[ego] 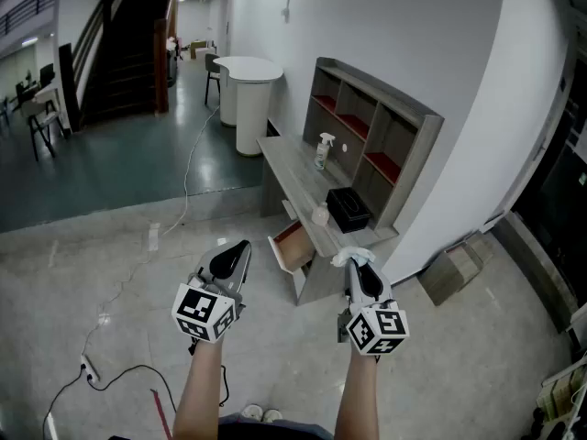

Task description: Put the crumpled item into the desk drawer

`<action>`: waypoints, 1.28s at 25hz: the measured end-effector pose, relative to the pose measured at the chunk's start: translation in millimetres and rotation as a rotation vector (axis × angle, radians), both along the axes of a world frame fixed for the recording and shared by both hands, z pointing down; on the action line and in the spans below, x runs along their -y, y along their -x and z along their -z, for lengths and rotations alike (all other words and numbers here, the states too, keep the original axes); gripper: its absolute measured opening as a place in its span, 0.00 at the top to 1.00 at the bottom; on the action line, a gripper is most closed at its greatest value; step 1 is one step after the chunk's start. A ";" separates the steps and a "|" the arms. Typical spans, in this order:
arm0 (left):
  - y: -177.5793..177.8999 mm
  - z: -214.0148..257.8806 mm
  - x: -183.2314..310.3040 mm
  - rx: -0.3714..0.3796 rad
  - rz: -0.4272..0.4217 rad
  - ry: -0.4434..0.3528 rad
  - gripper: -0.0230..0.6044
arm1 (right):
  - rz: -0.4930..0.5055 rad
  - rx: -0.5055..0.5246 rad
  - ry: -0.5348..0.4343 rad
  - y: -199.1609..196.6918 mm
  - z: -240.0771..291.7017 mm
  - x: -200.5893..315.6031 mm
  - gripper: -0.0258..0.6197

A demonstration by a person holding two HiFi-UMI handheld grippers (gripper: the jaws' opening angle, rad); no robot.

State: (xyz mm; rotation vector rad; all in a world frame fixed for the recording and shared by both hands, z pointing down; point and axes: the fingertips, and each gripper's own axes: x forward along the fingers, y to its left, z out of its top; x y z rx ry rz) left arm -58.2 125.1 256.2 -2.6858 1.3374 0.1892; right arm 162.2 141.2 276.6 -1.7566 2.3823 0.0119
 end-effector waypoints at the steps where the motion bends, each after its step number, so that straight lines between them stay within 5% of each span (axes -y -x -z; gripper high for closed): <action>1: -0.7 -0.2 0.0 -0.001 0.000 0.001 0.96 | 0.000 -0.001 0.001 -0.7 -0.4 0.0 0.83; 32: 35.5 -25.9 69.5 -0.010 -0.023 0.036 0.96 | -0.066 0.019 0.024 18.3 -22.0 53.6 0.82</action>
